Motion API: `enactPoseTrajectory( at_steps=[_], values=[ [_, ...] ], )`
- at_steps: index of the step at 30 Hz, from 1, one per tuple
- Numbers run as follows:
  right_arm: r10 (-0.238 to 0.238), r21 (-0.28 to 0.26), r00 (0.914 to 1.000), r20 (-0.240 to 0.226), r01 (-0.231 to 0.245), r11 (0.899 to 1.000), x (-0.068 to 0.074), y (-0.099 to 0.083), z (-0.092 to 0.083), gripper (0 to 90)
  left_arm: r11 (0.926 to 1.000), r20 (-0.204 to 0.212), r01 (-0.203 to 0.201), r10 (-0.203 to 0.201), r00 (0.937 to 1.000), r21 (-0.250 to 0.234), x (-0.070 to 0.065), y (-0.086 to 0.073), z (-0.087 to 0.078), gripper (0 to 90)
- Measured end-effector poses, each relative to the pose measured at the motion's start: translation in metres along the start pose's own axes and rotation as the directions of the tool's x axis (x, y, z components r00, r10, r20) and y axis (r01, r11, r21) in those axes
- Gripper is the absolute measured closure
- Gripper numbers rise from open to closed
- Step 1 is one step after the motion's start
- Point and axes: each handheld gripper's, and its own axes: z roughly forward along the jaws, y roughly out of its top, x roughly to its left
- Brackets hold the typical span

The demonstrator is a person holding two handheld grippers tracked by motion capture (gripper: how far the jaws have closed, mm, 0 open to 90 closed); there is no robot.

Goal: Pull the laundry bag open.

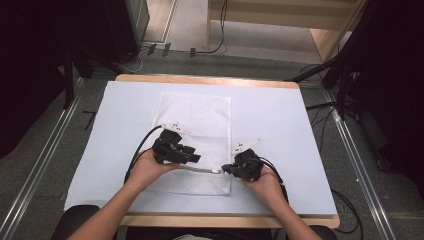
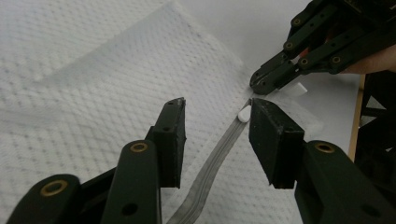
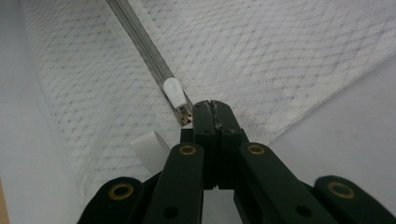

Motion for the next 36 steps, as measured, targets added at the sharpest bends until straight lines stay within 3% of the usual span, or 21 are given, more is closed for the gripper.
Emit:
enactPoseTrajectory(
  at_steps=[6,14,19,22,25,26,36],
  values=[
    [0.01,-0.008,0.9999,-0.005,-0.01,1.0,0.0,-0.001,0.0,90.0,0.9991,0.009,-0.032,0.032,0.9995,0.026,-0.008,0.001,0.014,63.7],
    [0.015,0.002,0.9998,-0.013,-0.015,1.0,0.0,-0.002,-0.002,90.0,0.9988,0.049,-0.026,0.024,0.9985,0.042,-0.013,0.001,0.03,69.7],
    [-0.005,0.0,0.9998,-0.02,0.005,1.0,0.002,-0.004,-0.003,90.0,0.9978,0.079,-0.025,0.021,0.9967,0.062,-0.015,-0.001,0.042,74.6],
    [-0.009,-0.005,0.9997,-0.023,0.009,1.0,0.001,-0.004,-0.002,90.0,0.9969,0.076,-0.033,0.028,0.9967,0.072,-0.016,-0.001,0.046,78.4],
    [-0.011,-0.006,0.9997,-0.022,0.011,1.0,0.001,-0.004,-0.002,90.0,0.9976,0.078,-0.021,0.015,0.9968,0.066,-0.015,-0.001,0.049,80.7],
    [-0.015,-0.008,0.9997,-0.019,0.015,1.0,0.001,-0.004,-0.002,90.0,0.9981,0.092,0.003,-0.008,0.9957,0.062,-0.013,-0.001,0.052,80.9],
    [-0.025,-0.006,0.9996,-0.013,0.025,1.0,0.002,-0.004,-0.002,90.0,0.9953,0.111,0.029,-0.04,0.9931,0.093,-0.011,-0.003,0.066,81.4]
  ],
)
